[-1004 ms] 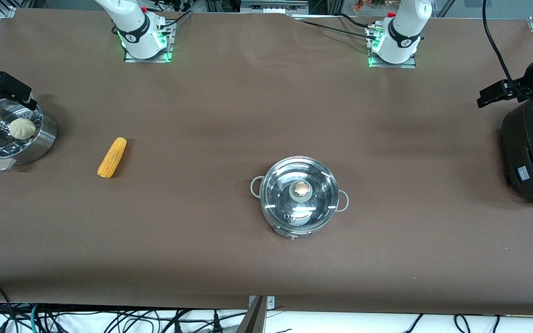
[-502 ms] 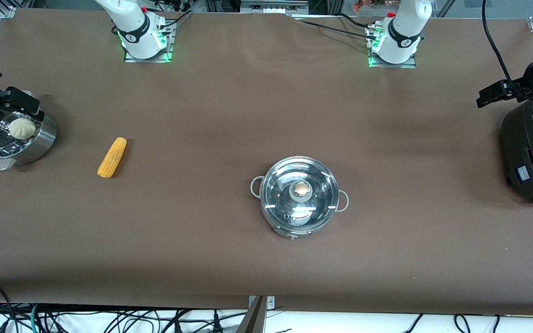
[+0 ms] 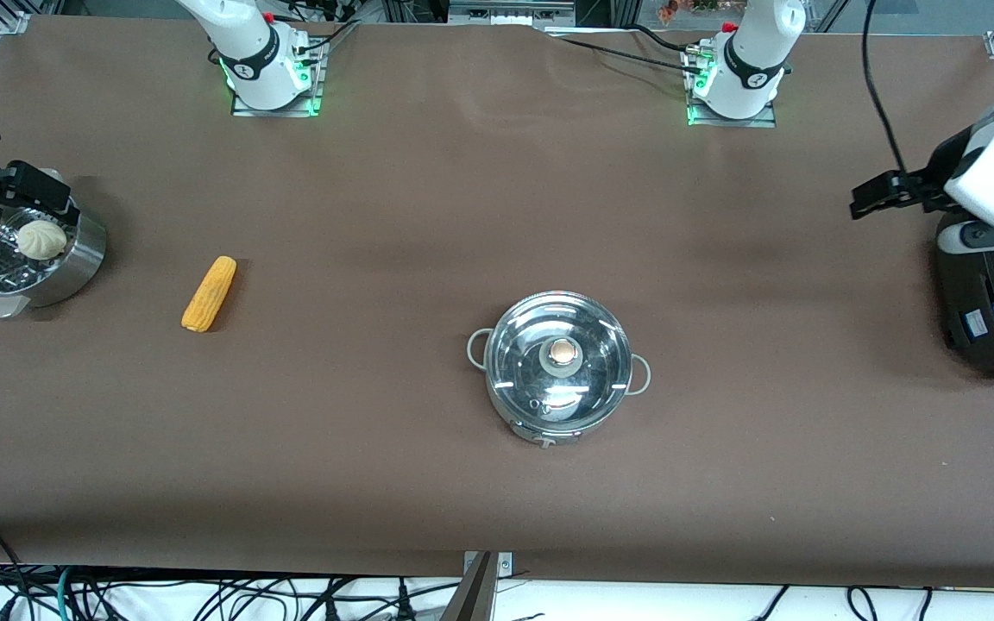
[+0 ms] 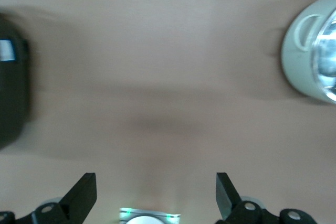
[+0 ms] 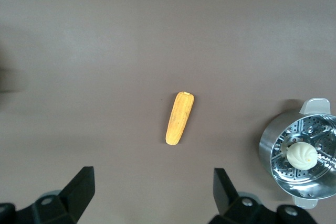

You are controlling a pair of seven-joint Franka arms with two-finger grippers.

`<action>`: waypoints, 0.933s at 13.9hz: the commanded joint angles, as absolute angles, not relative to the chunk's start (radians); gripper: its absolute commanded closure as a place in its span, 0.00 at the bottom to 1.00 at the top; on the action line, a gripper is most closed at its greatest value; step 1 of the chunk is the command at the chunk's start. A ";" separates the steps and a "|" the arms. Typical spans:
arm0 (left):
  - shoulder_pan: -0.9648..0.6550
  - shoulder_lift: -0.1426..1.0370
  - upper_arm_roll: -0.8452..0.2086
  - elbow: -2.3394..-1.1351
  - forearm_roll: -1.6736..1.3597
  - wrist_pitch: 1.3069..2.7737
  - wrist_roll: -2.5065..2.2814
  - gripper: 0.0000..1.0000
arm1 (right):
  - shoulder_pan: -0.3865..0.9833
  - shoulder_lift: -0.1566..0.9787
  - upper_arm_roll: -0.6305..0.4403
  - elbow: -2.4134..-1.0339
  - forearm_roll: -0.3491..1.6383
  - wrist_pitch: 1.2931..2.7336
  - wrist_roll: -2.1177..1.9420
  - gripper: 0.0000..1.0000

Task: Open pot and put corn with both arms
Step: 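Move the left gripper over the glass lid of the steel pot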

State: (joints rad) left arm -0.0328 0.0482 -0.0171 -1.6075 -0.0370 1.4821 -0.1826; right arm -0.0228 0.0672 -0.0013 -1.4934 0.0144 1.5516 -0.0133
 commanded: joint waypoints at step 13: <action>-0.106 0.130 -0.186 -1.644 -0.074 1.707 -0.411 0.00 | -0.023 0.064 -0.002 -1.482 -0.003 1.548 -0.012 0.00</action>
State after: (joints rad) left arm -0.0750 0.0845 -0.1859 -1.6418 -0.0576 1.6571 -0.3947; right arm -0.0231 0.0673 -0.0016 -1.4928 0.0107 1.5516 -0.0130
